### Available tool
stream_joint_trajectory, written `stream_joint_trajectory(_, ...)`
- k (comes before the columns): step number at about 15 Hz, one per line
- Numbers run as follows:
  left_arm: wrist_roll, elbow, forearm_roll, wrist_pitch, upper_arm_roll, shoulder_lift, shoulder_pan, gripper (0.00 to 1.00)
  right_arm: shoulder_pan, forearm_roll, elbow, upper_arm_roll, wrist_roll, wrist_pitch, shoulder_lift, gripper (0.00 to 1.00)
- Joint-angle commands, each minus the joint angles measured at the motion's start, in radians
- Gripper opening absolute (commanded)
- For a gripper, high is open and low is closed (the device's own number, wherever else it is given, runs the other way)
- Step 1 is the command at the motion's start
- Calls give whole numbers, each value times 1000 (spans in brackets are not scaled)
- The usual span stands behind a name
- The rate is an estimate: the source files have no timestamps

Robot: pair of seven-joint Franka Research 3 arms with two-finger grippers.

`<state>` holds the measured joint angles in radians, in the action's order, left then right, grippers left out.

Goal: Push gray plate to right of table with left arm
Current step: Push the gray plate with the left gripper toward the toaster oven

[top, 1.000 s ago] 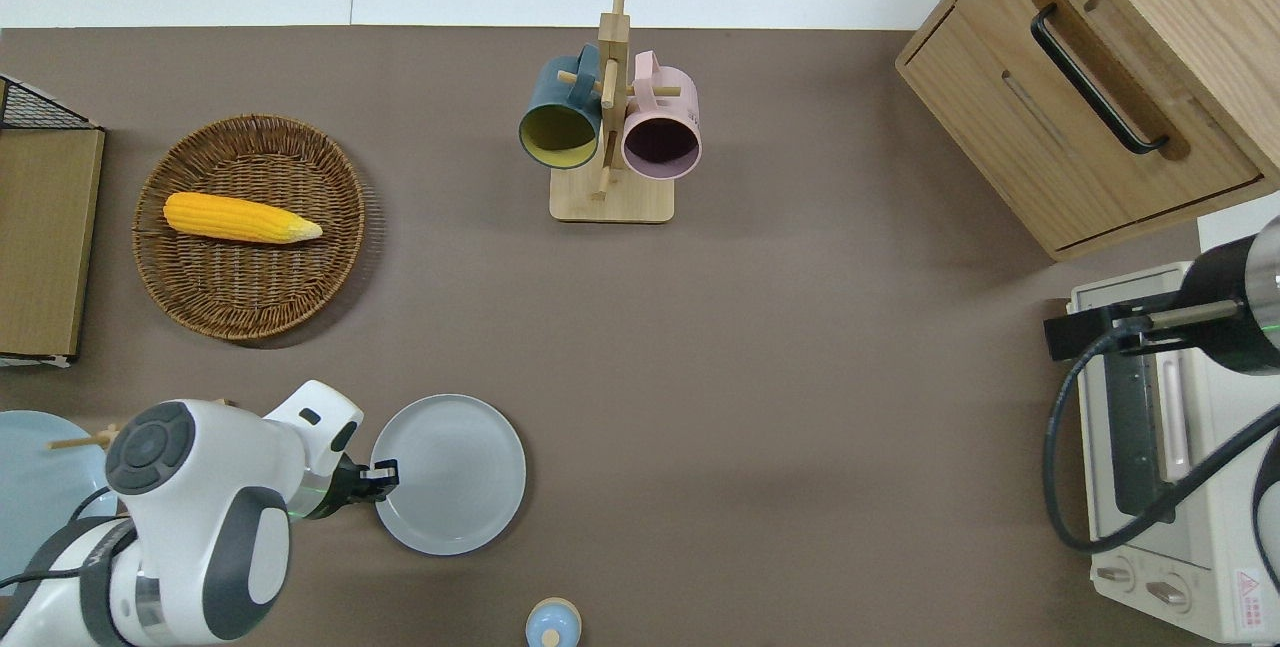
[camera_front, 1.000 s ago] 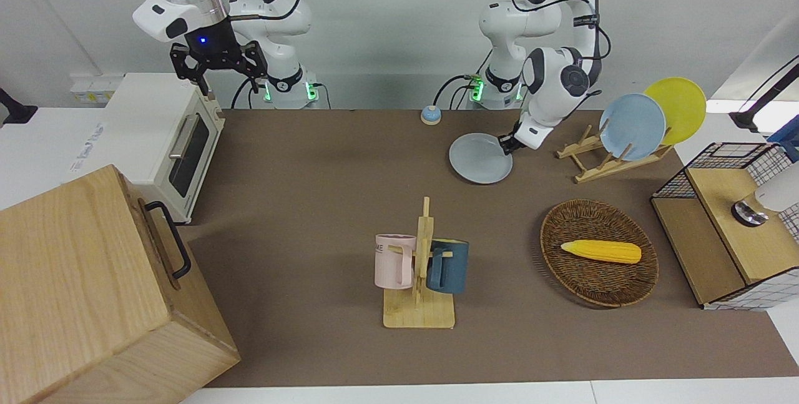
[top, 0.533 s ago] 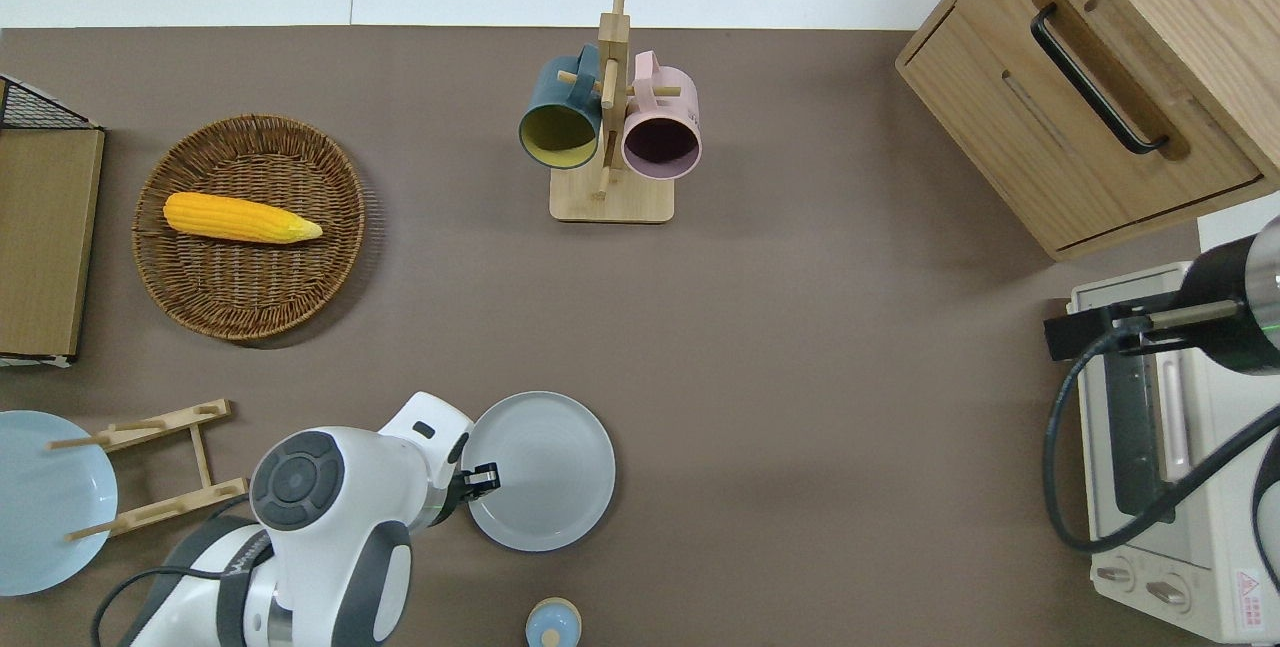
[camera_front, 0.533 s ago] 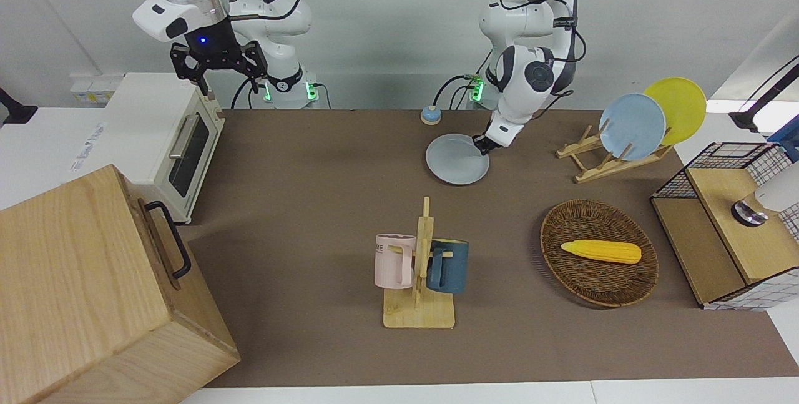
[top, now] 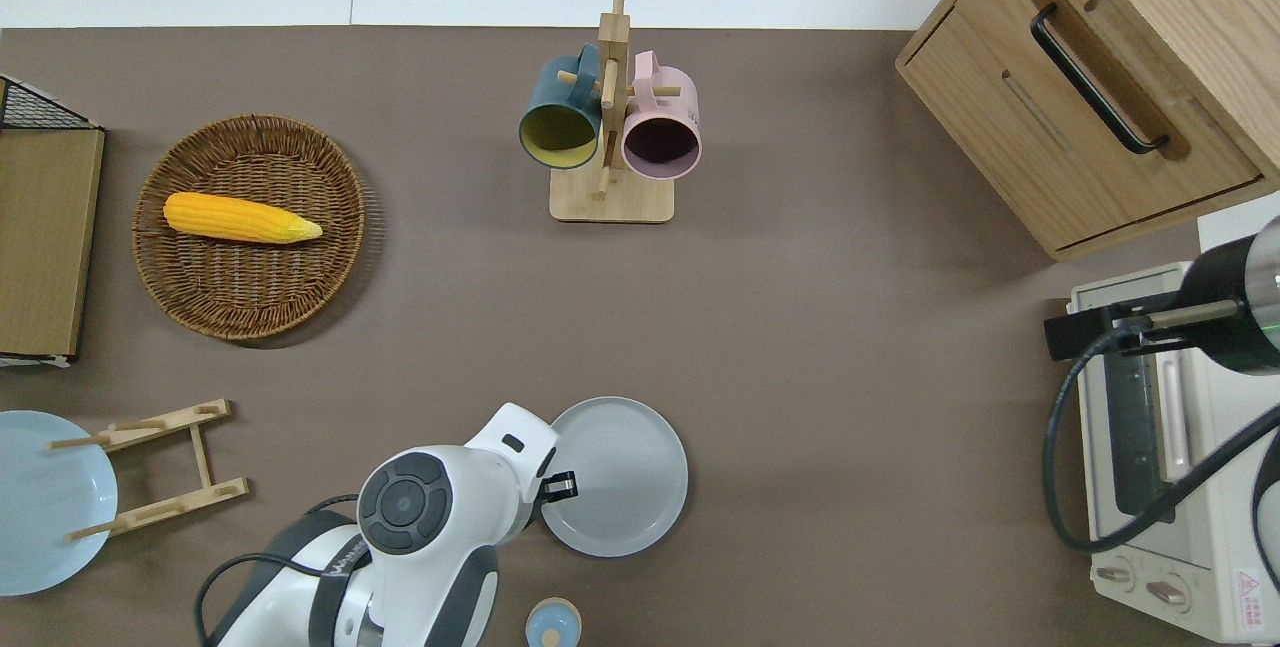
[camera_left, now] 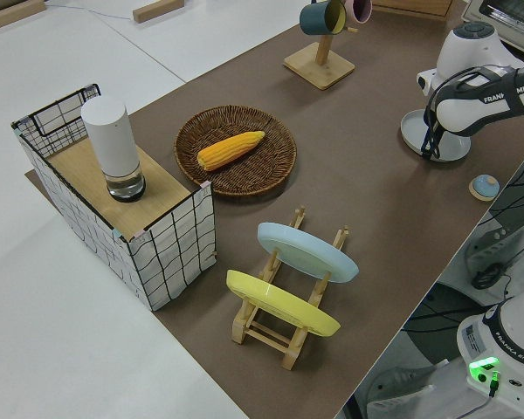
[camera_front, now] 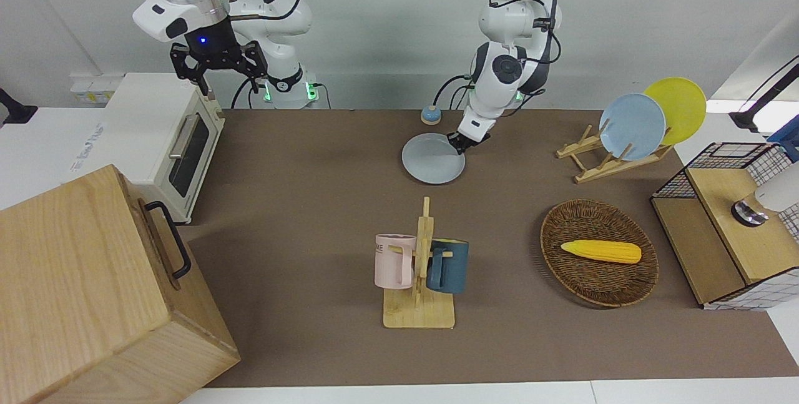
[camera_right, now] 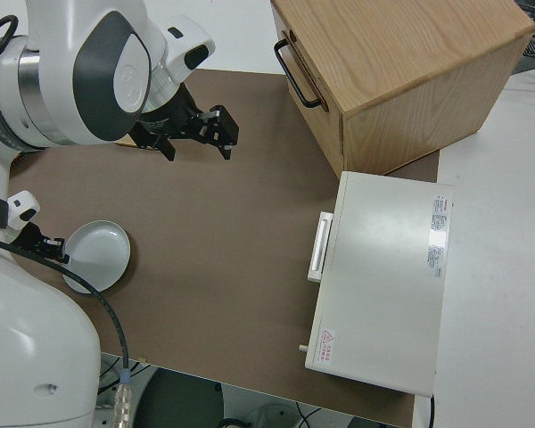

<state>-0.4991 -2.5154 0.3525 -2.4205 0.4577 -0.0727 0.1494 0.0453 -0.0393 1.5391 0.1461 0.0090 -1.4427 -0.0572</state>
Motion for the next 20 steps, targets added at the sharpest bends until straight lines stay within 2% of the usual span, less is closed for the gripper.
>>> stream_joint_trajectory(1,-42,24,17,-90,-2,82,64,0,7,1,4,3,-15,7,-7,996)
stream_joint_trajectory(4,-45,52,43,-138,-2,126,97,0,7,1,4,3,-15,7,-7,996)
stream_joint_trajectory(6,-71,88,78,-144,-11,157,148,0,7,1,4,3,-15,7,-7,996)
stream_joint_trajectory(11,-145,147,79,-164,-34,202,214,0,7,1,4,3,-15,7,-7,996)
stream_joint_trajectory(17,-225,205,80,-230,-36,277,283,0,7,1,4,3,-15,7,-7,996)
stream_joint_trajectory(20,-243,227,80,-233,-48,287,303,0,7,1,4,3,-15,7,-7,996)
